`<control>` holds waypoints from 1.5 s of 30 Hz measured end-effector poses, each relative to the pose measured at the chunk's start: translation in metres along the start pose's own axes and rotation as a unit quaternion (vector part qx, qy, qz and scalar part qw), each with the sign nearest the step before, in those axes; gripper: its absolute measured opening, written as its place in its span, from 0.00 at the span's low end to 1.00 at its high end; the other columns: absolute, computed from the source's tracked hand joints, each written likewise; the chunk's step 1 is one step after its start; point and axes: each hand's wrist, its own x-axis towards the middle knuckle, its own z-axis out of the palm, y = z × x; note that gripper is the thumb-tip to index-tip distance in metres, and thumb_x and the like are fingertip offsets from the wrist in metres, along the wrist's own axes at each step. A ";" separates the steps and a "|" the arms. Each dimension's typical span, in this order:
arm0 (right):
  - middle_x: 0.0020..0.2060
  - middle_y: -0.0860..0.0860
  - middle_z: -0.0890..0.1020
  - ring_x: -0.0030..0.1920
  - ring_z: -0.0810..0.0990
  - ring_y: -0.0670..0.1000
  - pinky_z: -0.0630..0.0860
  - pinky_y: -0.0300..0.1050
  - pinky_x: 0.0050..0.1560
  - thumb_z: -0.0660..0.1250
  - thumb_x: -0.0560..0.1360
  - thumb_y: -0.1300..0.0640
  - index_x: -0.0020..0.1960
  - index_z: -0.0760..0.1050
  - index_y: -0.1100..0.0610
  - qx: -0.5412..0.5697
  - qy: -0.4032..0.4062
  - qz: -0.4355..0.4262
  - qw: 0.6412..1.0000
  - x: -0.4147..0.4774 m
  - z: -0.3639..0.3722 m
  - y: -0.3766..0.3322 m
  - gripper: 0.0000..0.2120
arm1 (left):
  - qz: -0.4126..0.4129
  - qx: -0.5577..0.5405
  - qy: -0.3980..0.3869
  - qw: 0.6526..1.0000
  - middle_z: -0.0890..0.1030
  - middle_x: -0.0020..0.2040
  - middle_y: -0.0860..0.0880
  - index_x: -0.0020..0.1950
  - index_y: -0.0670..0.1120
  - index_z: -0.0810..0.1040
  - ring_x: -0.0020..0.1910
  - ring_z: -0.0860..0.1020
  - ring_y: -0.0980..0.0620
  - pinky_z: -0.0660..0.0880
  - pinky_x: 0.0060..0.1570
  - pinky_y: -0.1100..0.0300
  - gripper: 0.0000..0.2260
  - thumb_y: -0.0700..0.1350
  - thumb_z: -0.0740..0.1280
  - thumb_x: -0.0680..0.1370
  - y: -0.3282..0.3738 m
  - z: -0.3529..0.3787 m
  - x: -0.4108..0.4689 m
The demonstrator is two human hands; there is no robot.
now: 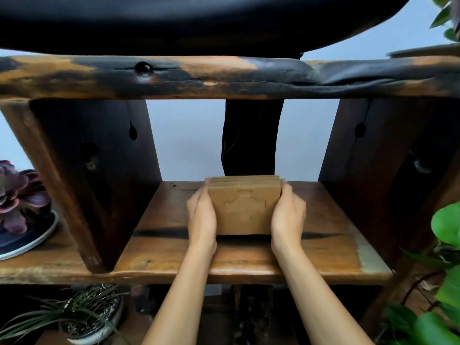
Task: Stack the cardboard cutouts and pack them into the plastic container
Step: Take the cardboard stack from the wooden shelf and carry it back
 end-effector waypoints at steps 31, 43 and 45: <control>0.54 0.42 0.80 0.55 0.79 0.43 0.74 0.42 0.56 0.76 0.73 0.45 0.61 0.69 0.48 -0.177 -0.294 -0.144 0.928 0.023 -0.055 0.020 0.22 | -0.050 0.043 -0.028 0.997 0.86 0.42 0.61 0.51 0.58 0.81 0.46 0.80 0.60 0.75 0.48 0.59 0.26 0.76 0.55 0.76 0.012 0.001 -0.033; 0.53 0.47 0.85 0.54 0.84 0.47 0.81 0.47 0.53 0.81 0.66 0.48 0.58 0.74 0.48 -0.032 -0.272 -0.067 0.960 -0.051 -0.127 0.033 0.26 | 0.116 0.112 -0.099 0.982 0.86 0.50 0.60 0.55 0.50 0.78 0.47 0.84 0.62 0.80 0.42 0.67 0.18 0.47 0.82 0.71 -0.019 -0.026 -0.141; 0.52 0.46 0.86 0.53 0.85 0.47 0.82 0.43 0.50 0.82 0.65 0.49 0.56 0.75 0.49 -0.017 -0.251 -0.046 0.967 -0.073 -0.145 0.045 0.25 | 0.102 0.116 -0.110 0.982 0.87 0.49 0.59 0.54 0.48 0.79 0.46 0.85 0.60 0.81 0.42 0.65 0.18 0.44 0.83 0.70 -0.029 -0.032 -0.159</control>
